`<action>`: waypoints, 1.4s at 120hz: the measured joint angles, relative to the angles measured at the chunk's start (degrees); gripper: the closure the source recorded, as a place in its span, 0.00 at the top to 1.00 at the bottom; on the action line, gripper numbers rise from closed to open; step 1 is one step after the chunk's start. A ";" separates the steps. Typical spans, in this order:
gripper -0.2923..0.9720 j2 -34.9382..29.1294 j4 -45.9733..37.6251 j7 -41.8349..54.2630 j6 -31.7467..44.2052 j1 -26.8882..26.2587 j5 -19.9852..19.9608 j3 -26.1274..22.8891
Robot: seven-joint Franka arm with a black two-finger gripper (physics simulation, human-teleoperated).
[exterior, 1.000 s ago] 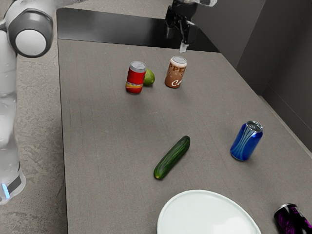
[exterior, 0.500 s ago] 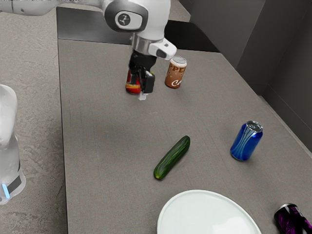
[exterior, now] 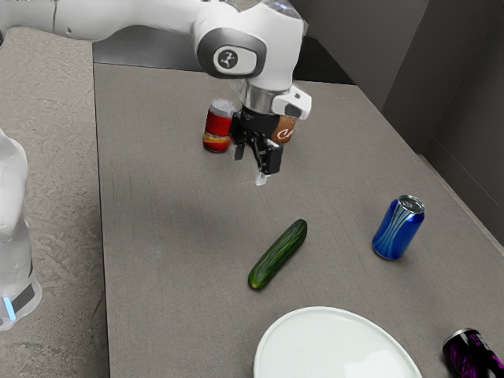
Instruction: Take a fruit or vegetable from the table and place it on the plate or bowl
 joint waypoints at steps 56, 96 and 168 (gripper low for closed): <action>0.77 8.36 5.26 -6.98 3.62 -0.43 -0.86 -7.65; 0.77 12.78 5.31 -9.54 6.99 -0.30 -0.59 -7.36; 0.77 16.45 3.13 -11.52 12.92 0.37 -0.69 -5.51</action>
